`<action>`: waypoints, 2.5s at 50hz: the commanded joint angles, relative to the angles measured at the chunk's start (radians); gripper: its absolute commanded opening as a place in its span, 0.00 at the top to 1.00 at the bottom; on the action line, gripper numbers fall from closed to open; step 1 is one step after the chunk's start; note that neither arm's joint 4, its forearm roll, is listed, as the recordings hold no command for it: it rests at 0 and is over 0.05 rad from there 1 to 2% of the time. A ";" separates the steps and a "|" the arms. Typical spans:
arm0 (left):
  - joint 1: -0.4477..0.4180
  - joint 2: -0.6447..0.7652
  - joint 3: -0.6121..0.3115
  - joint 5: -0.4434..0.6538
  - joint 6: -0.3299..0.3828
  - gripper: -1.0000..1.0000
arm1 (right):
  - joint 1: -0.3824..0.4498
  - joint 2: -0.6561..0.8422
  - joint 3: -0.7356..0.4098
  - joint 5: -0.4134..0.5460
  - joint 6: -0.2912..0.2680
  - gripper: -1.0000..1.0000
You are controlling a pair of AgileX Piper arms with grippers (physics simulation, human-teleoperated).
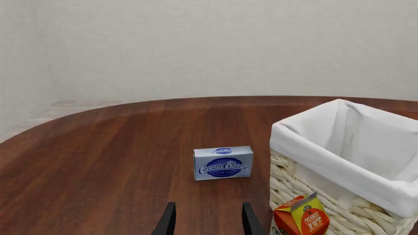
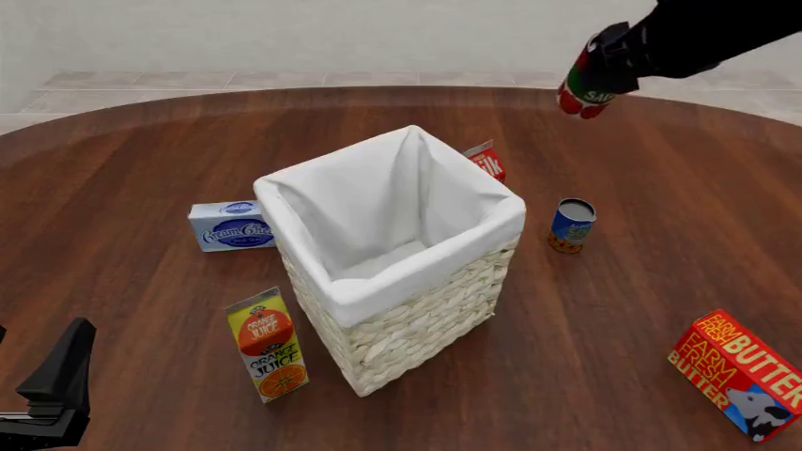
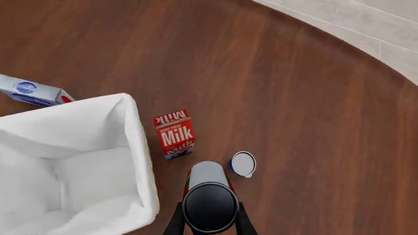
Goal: Pick up the alphabet soup and the tomato sauce, and put them in the basket.
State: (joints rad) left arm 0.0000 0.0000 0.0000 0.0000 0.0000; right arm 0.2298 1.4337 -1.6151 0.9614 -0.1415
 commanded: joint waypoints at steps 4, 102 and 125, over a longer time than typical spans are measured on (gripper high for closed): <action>0.000 0.000 0.000 0.000 0.000 0.00 | 0.092 0.034 -0.074 0.009 0.027 1.00; 0.000 0.000 0.000 0.000 0.000 0.00 | 0.410 0.239 0.005 -0.085 -0.009 1.00; 0.000 0.000 0.000 0.000 0.000 0.00 | 0.413 0.268 0.108 -0.147 -0.014 1.00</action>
State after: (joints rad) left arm 0.0000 0.0000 0.0000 0.0000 0.0000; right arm 0.6437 1.6924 -1.5393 0.8371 -0.1724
